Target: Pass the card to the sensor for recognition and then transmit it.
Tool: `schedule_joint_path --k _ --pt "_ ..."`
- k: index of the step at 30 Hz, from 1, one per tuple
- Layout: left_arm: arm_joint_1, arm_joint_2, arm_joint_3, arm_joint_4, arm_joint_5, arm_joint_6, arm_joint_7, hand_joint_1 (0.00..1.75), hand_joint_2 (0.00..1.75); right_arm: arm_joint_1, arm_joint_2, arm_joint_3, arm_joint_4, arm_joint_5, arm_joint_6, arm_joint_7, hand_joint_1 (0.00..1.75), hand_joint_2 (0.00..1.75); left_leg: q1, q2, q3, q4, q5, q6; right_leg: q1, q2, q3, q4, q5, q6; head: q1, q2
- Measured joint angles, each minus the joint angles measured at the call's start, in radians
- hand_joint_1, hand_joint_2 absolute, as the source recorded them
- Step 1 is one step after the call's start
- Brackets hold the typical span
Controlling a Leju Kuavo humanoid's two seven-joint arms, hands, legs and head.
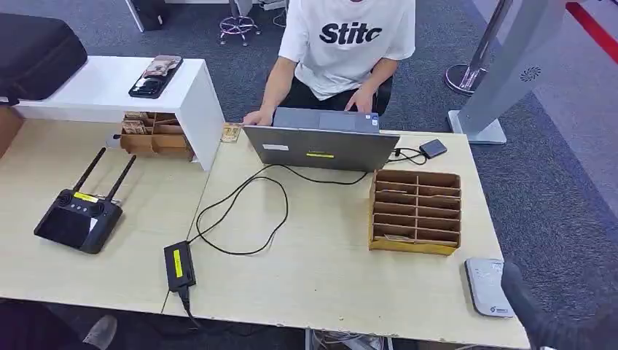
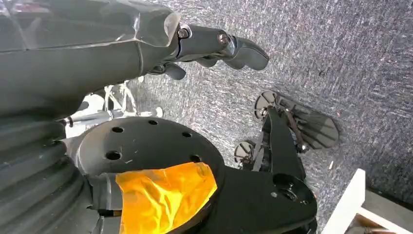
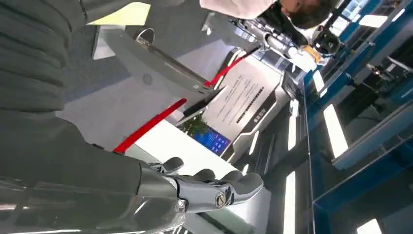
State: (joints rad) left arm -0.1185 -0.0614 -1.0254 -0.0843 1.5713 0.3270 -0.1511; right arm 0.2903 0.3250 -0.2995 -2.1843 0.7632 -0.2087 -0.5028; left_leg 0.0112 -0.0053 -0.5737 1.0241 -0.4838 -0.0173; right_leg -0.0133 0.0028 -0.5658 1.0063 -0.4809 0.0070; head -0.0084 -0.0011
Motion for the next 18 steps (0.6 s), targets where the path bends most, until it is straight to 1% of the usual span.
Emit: schedule_joint_path --k 3,6,9,13,18 --pt "0.0 0.0 0.0 0.0 0.0 -0.006 0.002 0.0 1.75 -0.006 -0.003 0.018 0.008 0.067 0.008 0.008 0.0 1.75 0.0 0.0 0.0 0.0 0.0 0.0 0.0 0.0 0.0 0.0 0.0 0.0 0.0 0.0" --pt "0.0 0.002 0.0 0.0 0.0 -0.017 0.009 0.0 1.75 -0.03 -0.017 0.051 0.021 0.189 0.003 0.045 0.0 1.75 0.0 0.0 -0.001 0.0 0.0 0.0 0.0 0.0 0.0 0.0 0.0 0.0 0.0 0.0" --pt "-0.002 0.007 -0.003 0.0 0.0 -0.034 0.01 0.0 1.75 -0.097 -0.056 0.092 0.054 0.282 -0.027 0.092 0.0 1.75 0.0 0.001 0.001 0.0 0.0 0.0 0.0 0.001 0.001 0.0 0.0 0.0 0.0 0.0" --pt "-0.002 0.013 -0.004 0.0 0.0 -0.053 0.007 0.0 1.75 -0.17 -0.118 0.144 0.099 0.343 -0.031 0.126 0.0 1.75 0.0 0.001 0.001 0.0 0.001 0.0 0.0 0.001 0.001 0.0 0.001 0.0 0.0 0.0" --pt "-0.002 0.017 -0.011 0.0 -0.001 -0.055 0.007 0.0 1.75 -0.214 -0.163 0.183 0.13 0.353 -0.029 0.132 0.0 1.75 0.0 0.0 0.001 0.0 0.001 0.0 0.0 0.0 0.001 0.0 0.001 0.0 0.0 0.0"
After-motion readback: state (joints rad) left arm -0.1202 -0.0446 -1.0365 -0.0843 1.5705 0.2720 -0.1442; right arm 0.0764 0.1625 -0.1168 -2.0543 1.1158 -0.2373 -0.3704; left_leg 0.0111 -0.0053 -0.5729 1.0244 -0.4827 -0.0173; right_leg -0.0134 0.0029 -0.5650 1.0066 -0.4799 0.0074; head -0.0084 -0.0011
